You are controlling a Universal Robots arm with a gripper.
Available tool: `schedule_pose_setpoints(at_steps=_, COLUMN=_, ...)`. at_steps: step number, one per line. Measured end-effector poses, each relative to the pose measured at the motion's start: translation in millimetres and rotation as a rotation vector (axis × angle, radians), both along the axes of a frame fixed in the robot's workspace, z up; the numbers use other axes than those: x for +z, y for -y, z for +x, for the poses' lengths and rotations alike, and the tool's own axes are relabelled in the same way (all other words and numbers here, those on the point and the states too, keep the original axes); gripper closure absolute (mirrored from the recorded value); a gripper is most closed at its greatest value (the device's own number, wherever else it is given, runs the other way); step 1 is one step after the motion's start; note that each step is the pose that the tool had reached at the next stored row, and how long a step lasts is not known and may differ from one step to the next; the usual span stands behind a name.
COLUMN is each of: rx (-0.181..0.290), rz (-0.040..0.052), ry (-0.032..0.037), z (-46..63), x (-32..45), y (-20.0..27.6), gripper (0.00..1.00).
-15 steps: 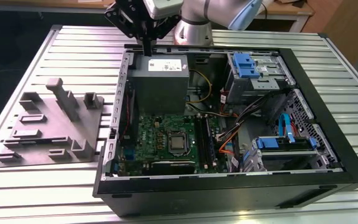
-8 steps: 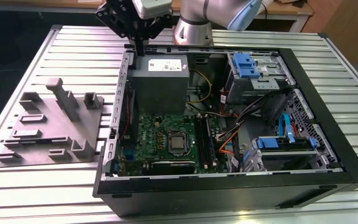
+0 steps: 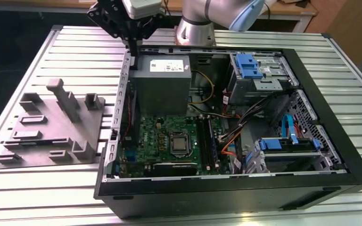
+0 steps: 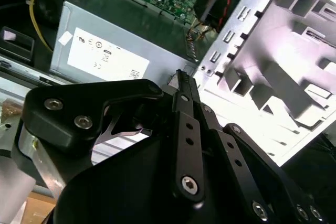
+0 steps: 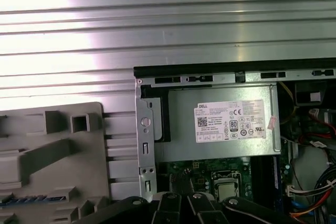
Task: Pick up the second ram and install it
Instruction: 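Reach for the second ram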
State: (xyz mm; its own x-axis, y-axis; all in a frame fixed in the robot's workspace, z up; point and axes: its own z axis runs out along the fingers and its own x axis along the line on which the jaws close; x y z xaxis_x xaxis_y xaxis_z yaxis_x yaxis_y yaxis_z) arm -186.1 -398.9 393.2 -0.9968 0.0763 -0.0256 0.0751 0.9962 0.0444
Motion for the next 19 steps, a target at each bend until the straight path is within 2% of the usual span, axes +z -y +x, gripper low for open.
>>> schedule_pose_setpoints(at_steps=10, rx=0.0, rz=0.0, ry=0.0007, z=-20.5, x=-0.1, y=0.0, gripper=0.9)
schedule_pose_setpoints(at_steps=19, rx=0.0, rz=0.0, ry=0.0012, z=-45.1, x=-0.8, y=0.0, gripper=0.9)
